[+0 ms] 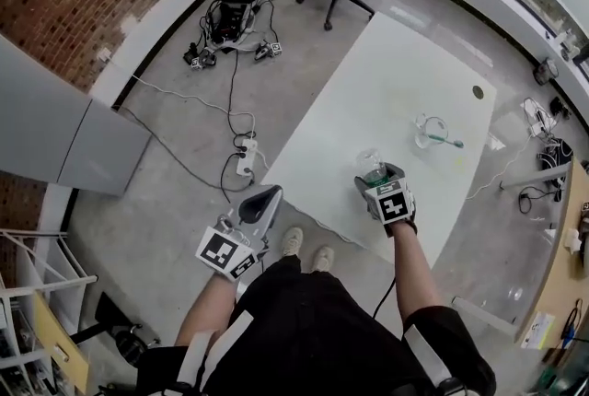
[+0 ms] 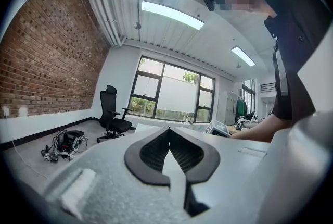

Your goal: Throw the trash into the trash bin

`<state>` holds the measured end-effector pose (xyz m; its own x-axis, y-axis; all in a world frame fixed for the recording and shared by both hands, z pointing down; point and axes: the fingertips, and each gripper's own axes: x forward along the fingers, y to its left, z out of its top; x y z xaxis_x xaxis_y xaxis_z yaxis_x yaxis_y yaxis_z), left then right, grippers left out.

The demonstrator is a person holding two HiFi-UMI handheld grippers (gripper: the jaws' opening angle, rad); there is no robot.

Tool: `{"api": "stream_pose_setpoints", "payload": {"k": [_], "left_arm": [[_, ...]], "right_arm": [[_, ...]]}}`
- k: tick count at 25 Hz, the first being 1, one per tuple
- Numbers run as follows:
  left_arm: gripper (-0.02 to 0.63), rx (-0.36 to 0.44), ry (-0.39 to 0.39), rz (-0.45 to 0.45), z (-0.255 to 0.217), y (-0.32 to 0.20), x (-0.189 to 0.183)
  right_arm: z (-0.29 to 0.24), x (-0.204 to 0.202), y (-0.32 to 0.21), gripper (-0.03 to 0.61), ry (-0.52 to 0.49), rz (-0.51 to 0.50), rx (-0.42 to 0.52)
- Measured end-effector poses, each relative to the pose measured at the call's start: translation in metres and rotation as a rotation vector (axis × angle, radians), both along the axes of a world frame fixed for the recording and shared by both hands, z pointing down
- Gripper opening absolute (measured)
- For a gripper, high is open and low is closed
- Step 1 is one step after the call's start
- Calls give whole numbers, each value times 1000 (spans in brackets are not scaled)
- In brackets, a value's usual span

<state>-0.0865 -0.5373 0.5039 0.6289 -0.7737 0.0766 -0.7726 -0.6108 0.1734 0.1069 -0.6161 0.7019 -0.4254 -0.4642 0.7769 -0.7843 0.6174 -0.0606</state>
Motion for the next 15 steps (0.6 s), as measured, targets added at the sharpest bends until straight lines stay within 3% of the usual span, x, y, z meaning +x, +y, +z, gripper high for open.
{"api": "stream_pose_setpoints", "payload": {"k": [6, 11, 15], "left_arm": [[2, 48, -6, 112, -19, -1, 46], [2, 120, -4, 192, -43, -9, 80], [2, 151, 31, 222, -56, -18, 95]], "right_arm": [[-81, 0, 4, 319, -325, 33, 143], [-161, 28, 22, 319, -488, 52, 331], [-201, 57, 46, 319, -532, 59, 470]]}}
